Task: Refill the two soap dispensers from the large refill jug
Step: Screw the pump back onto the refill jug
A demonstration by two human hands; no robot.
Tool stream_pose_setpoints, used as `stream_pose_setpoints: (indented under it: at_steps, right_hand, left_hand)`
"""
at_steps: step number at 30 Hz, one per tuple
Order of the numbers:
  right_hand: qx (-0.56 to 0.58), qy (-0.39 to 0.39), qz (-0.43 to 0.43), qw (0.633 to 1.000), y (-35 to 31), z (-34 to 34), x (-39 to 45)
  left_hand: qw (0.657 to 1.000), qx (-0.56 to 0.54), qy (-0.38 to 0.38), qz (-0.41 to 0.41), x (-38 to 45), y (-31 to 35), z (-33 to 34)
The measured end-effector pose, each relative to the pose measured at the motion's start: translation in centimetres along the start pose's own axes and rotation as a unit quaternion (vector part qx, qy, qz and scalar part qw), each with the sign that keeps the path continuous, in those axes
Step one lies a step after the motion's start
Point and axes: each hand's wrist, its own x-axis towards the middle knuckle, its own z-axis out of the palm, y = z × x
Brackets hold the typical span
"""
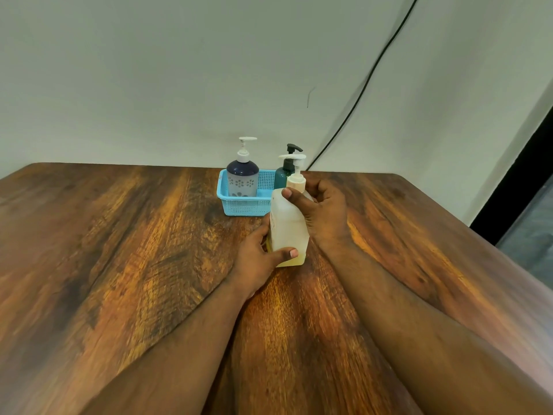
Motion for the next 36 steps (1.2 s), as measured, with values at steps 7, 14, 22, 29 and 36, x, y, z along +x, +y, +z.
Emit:
stream_pose_setpoints:
  at_steps: [7, 14, 22, 29, 36]
  right_hand:
    - [0.028, -0.058, -0.005, 0.998, -0.7, -0.3, -0.2]
    - [0.063, -0.123, 0.017, 0.99, -1.9, -2.1, 0.1]
    - [-0.044, -0.057, 0.017, 0.997, -1.9, -0.9, 0.5]
    - [-0.019, -0.155, 0.033, 0.987, -3.1, -2.9, 0.6]
    - [-0.07, -0.082, 0.048, 0.993, -2.9, -1.1, 0.7]
  left_hand:
    - [1.0, 0.005, 0.002, -0.004, -0.2, 0.2, 0.1]
    - [1.0, 0.011, 0.005, -0.011, -0.3, 0.3, 0.2]
    - [1.0, 0.028, 0.008, -0.008, -0.3, 0.3, 0.2]
    - [1.0, 0.021, 0.007, -0.009, -0.4, 0.5, 0.3]
    - [1.0, 0.018, 0.003, -0.002, -0.6, 0.6, 0.2]
